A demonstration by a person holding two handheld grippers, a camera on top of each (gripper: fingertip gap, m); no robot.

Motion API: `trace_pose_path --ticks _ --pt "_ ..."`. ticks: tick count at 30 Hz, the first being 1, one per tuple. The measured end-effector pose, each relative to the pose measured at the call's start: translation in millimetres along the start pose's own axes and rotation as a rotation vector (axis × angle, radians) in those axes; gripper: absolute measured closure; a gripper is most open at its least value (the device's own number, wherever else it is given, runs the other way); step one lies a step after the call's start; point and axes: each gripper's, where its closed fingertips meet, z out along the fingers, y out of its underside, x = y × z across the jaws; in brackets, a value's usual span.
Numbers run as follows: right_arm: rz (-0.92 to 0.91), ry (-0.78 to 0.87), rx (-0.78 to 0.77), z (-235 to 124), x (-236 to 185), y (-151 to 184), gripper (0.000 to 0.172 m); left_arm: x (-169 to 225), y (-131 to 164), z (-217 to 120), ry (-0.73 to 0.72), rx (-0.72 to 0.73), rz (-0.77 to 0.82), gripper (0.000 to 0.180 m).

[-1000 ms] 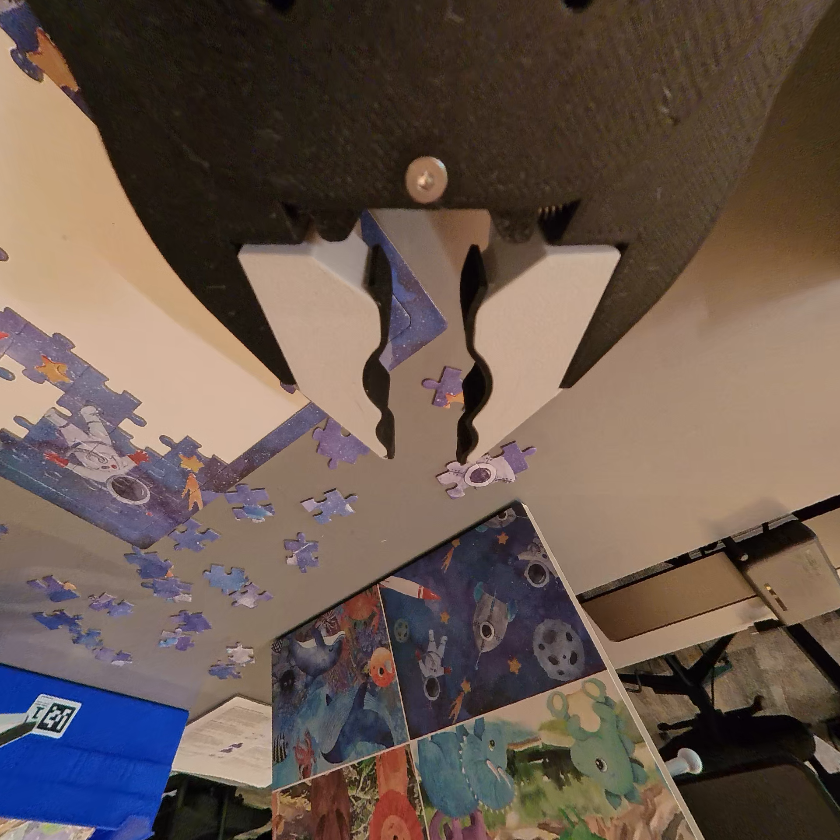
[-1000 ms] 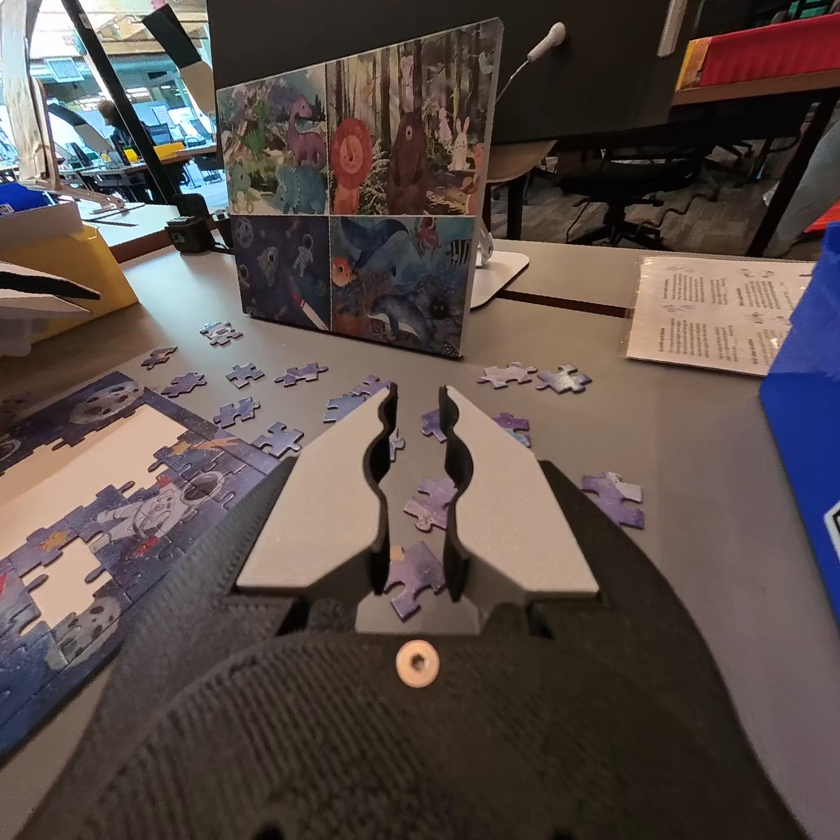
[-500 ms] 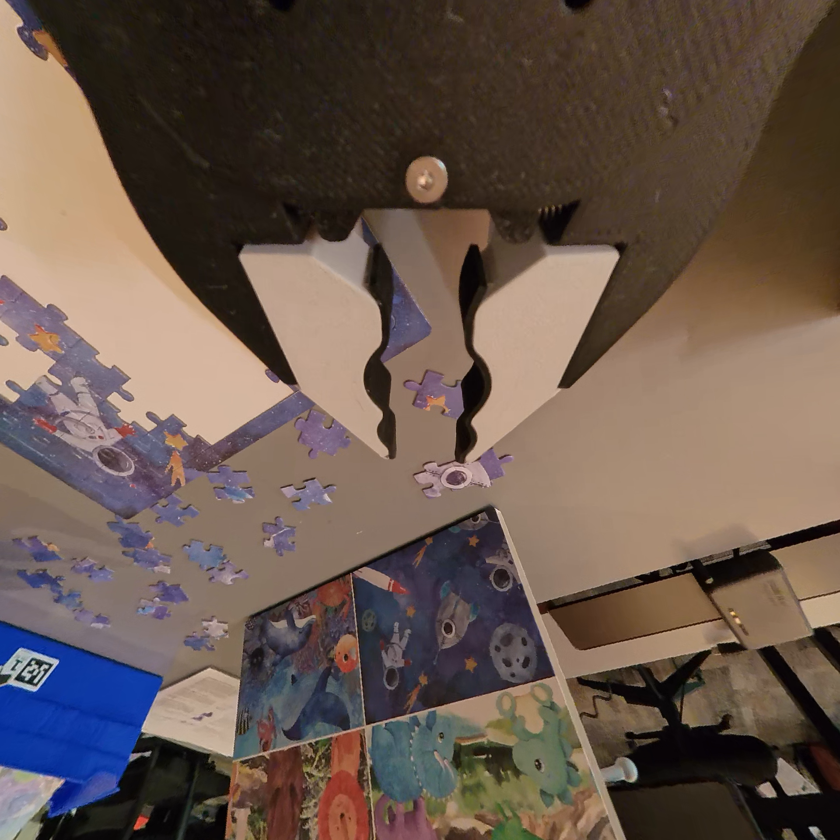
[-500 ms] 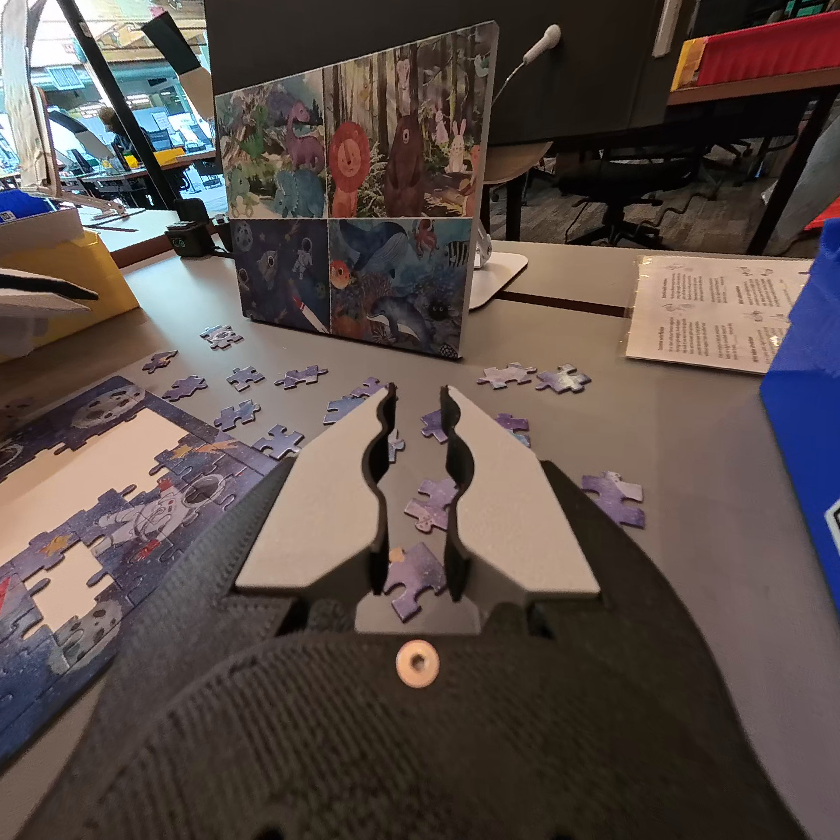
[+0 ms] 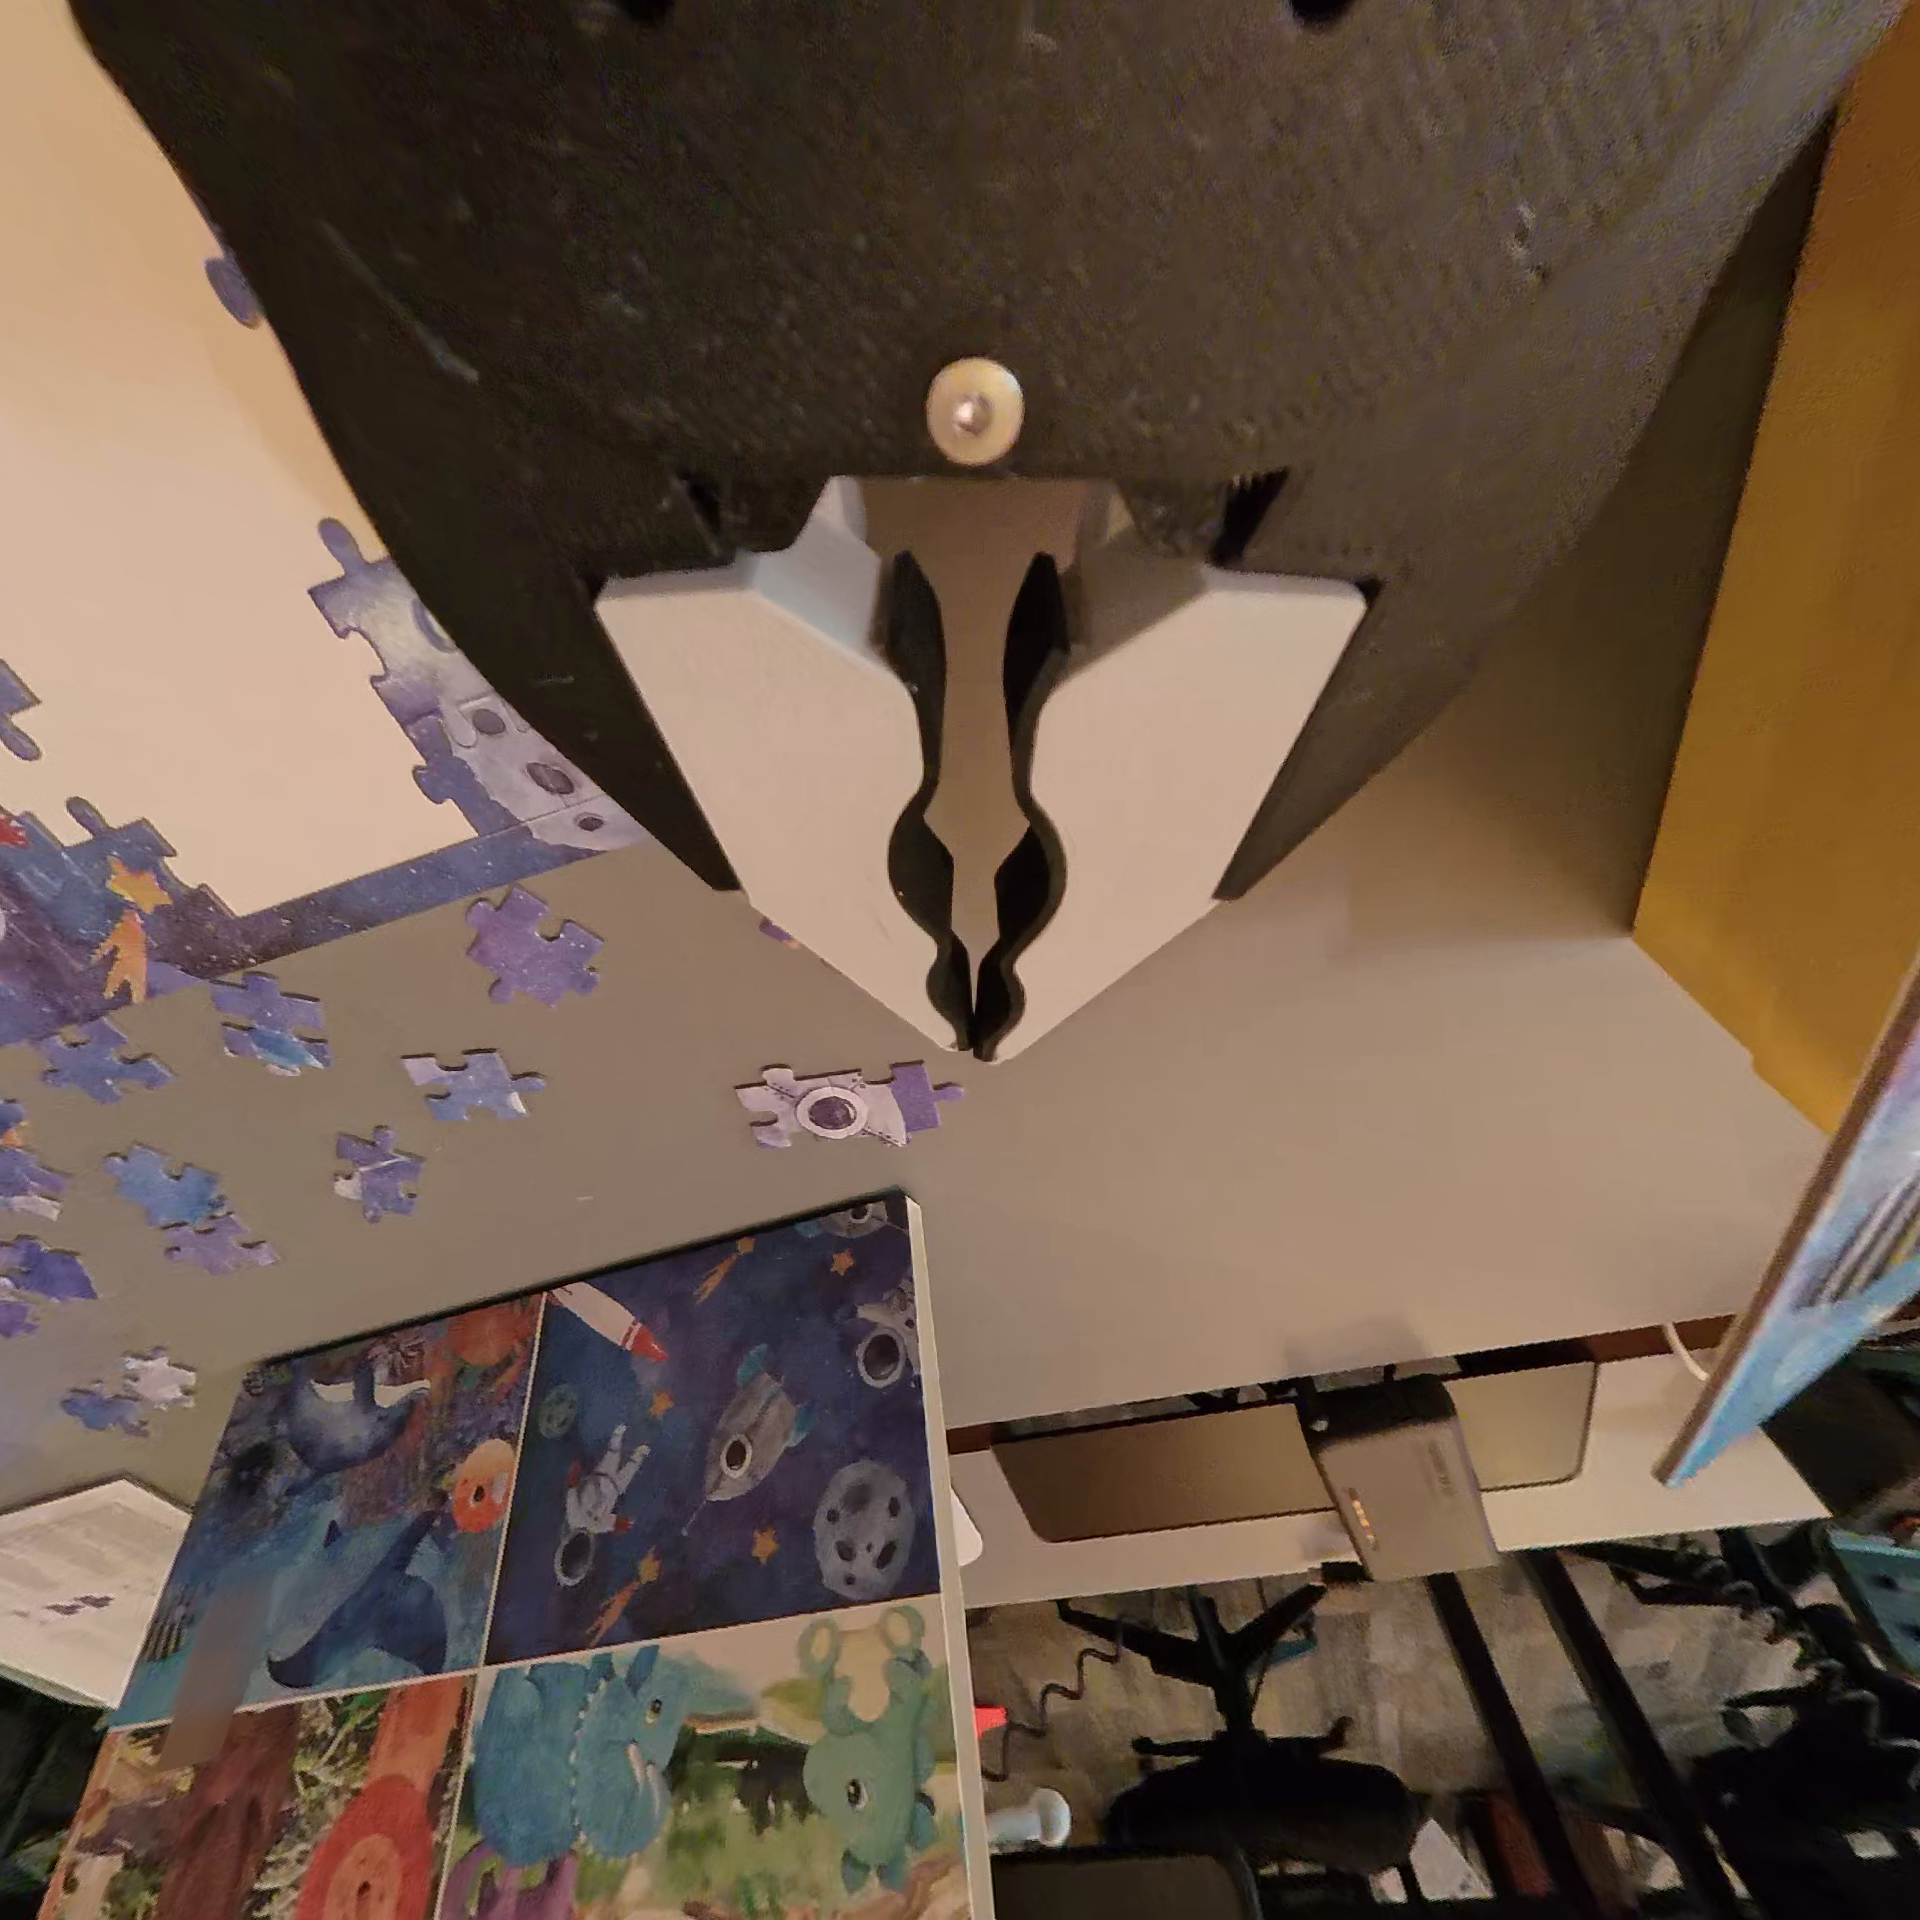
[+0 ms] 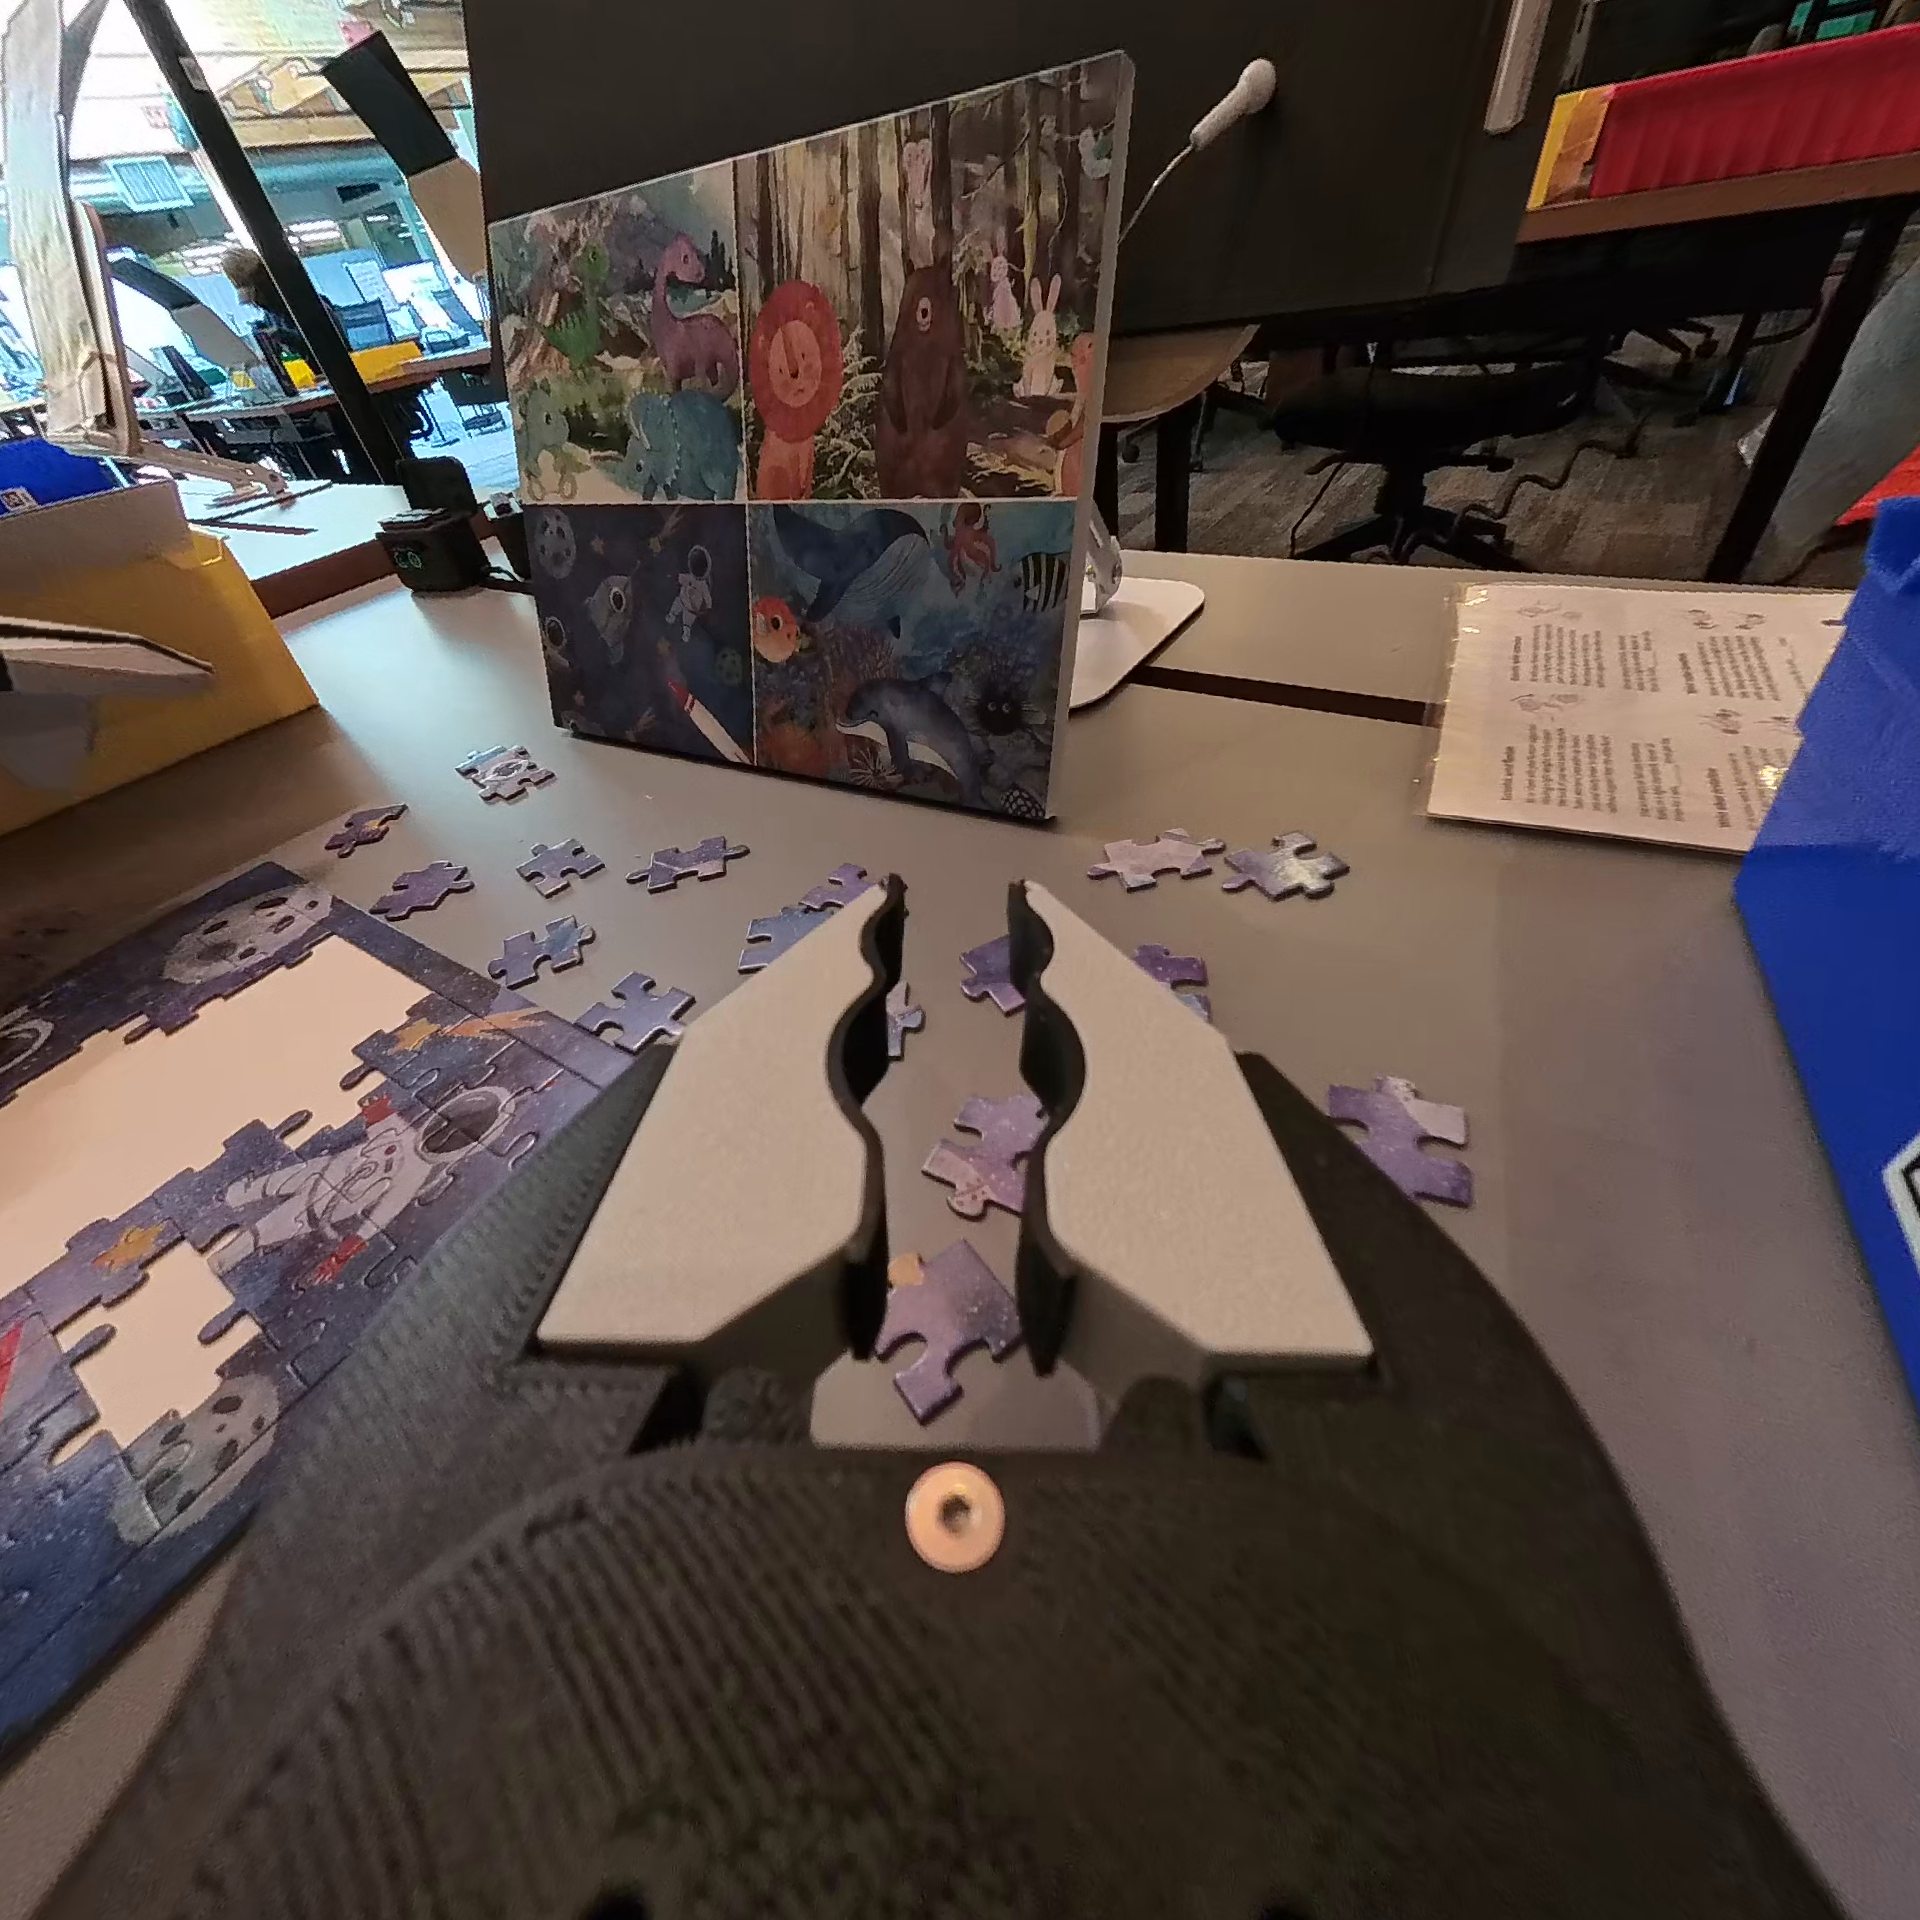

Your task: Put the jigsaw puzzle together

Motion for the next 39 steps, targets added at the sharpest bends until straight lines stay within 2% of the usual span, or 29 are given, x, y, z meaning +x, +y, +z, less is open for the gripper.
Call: trace_pose_path --ticks 6,11,15,19,25,29,32,39 --pt "0.000 0.000 -0.002 0.2 -0.1 0.3 0.153 -16.5 -5.5 -4.7 -0.152 0.019 0.127 0.180" --pt "0.001 -0.003 -0.003 0.7 -1.0 0.5 0.153 -20.5 -6.8 -5.9 -0.192 0.020 0.169 0.180" --pt "0.002 -0.005 -0.005 1.1 -1.4 0.9 0.153 -9.9 -15.2 -11.1 -0.121 0.025 0.173 0.180" --pt "0.006 -0.004 -0.004 1.2 -0.7 0.6 0.153 9.5 -40.4 -35.7 -0.039 0.039 0.220 0.180" --pt "0.003 -0.010 -0.006 2.8 -3.6 1.1 0.153 28.3 -69.6 -63.2 0.078 0.158 0.133 0.180" --pt "0.018 -0.012 0.002 2.3 -3.6 0.0 0.153 21.8 -69.0 -66.8 0.060 0.142 0.141 0.180" --pt "0.030 -0.016 0.010 1.9 -4.0 -1.1 0.153 10.8 -78.2 -84.4 0.023 0.153 0.176 0.180" --pt "0.030 -0.018 0.009 2.4 -4.8 -1.0 0.153 -10.7 -117.3 -145.4 0.011 0.350 0.059 0.180"
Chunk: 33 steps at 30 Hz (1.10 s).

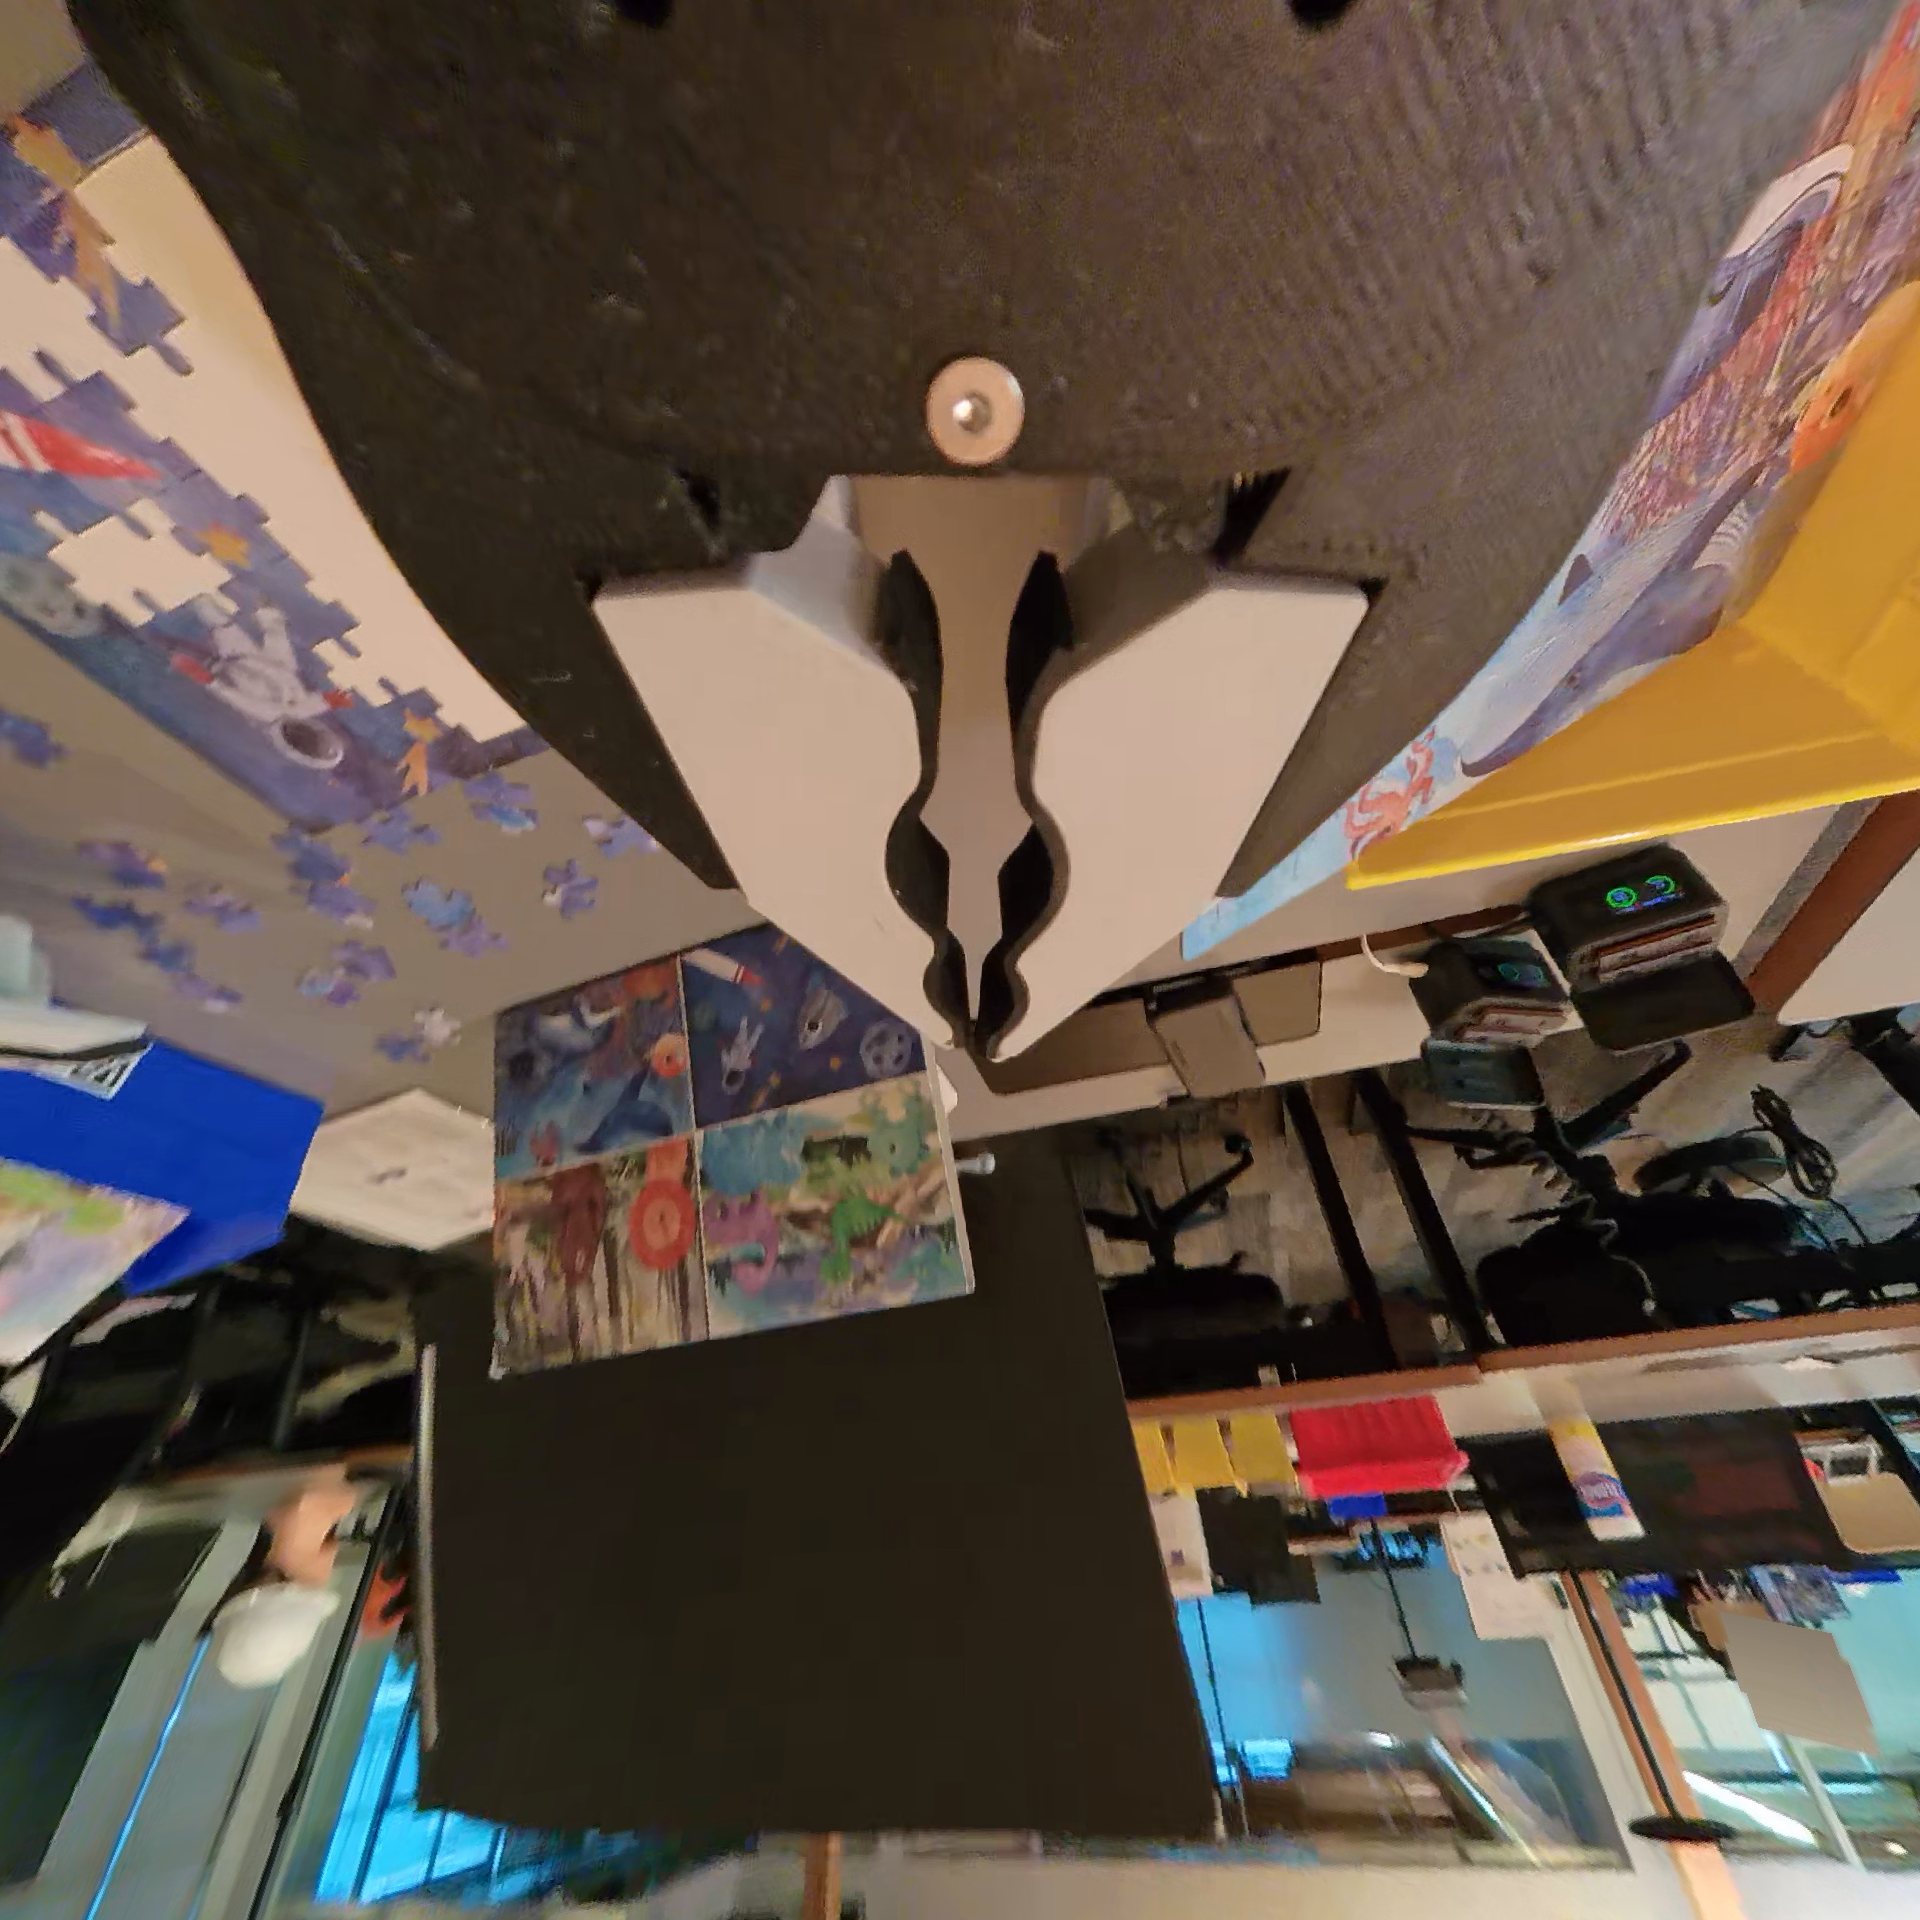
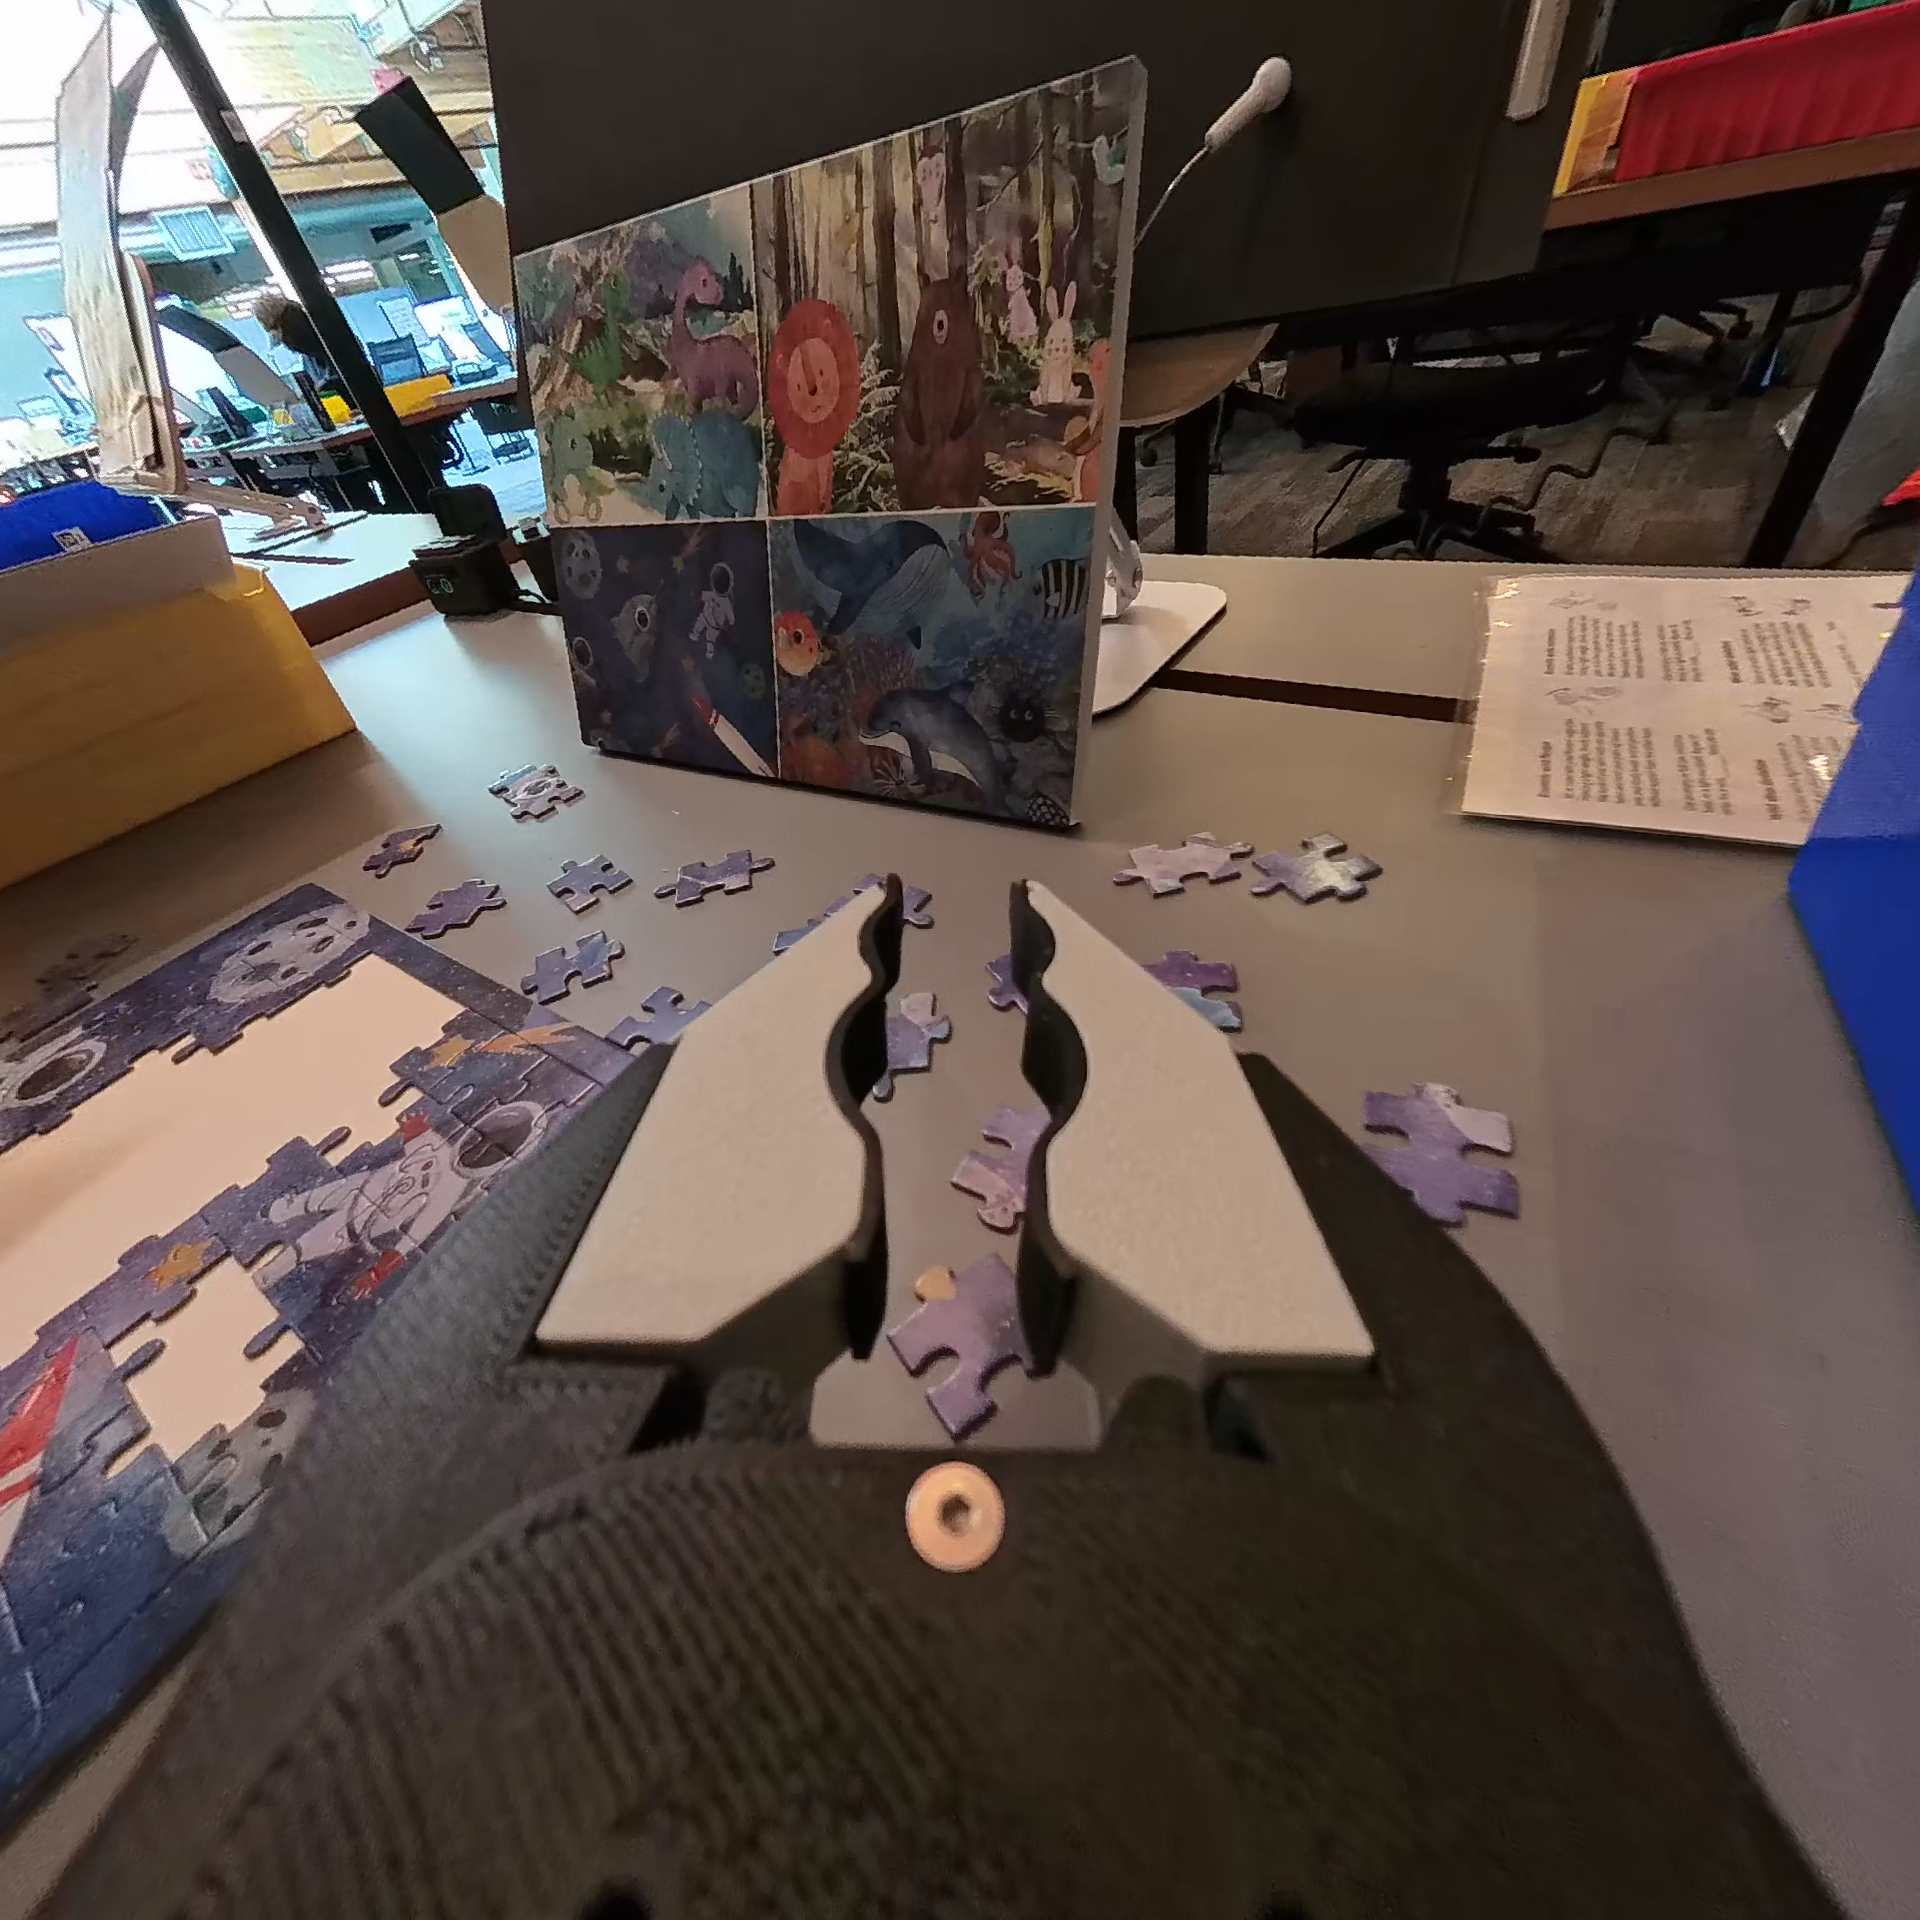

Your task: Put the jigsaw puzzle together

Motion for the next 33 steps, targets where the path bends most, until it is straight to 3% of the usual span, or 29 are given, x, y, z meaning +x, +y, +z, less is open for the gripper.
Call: trace_pose_path --ticks 4,11,17,24,33 --pt "0.001 0.001 0.002 -0.1 0.0 -0.2 0.153 6.1 -7.3 -1.8 0.031 0.049 -0.029 0.180" --pt "0.004 0.013 0.014 -2.8 3.0 -2.4 0.152 41.3 15.0 23.2 0.153 -0.022 -0.032 0.178" --pt "0.001 0.014 0.024 -4.3 2.8 -5.0 0.152 67.4 69.9 60.4 0.228 -0.181 -0.004 0.172" --pt "-0.011 0.009 0.022 -4.0 -0.4 -6.0 0.151 62.4 146.1 92.4 0.229 -0.368 -0.015 0.168" --pt "-0.010 -0.002 0.003 -0.1 -2.6 -1.2 0.151 59.4 166.3 98.8 0.291 -0.382 -0.149 0.164"
